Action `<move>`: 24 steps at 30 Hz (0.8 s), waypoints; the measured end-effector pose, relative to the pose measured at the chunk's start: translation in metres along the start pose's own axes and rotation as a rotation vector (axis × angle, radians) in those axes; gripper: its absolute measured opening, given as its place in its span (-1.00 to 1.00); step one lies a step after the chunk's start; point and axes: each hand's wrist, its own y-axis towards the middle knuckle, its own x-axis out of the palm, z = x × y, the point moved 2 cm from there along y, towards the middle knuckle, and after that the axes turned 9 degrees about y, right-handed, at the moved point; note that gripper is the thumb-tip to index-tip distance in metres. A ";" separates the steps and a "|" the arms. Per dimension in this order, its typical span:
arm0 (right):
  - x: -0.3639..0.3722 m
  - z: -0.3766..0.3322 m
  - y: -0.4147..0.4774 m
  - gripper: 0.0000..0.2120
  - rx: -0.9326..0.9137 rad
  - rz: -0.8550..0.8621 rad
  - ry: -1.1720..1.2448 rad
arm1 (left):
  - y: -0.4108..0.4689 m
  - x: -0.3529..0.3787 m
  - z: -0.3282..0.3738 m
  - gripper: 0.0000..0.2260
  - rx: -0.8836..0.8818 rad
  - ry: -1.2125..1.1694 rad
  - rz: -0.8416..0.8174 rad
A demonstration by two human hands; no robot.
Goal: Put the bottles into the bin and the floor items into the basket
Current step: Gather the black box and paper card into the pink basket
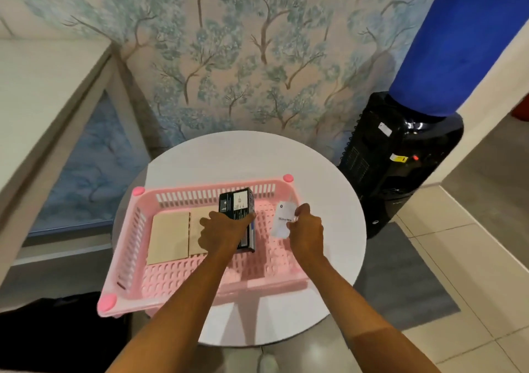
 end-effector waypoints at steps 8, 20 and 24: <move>0.033 0.021 0.065 -0.58 -0.065 -0.343 -0.188 | 0.040 0.042 0.032 -0.15 -0.066 0.213 0.038; 0.055 0.022 0.091 -0.61 -0.106 -0.471 -0.267 | 0.055 0.067 0.030 -0.19 -0.072 0.365 0.078; 0.052 0.014 0.094 -0.59 -0.155 -0.462 -0.320 | 0.057 0.070 0.029 -0.25 -0.032 0.368 0.088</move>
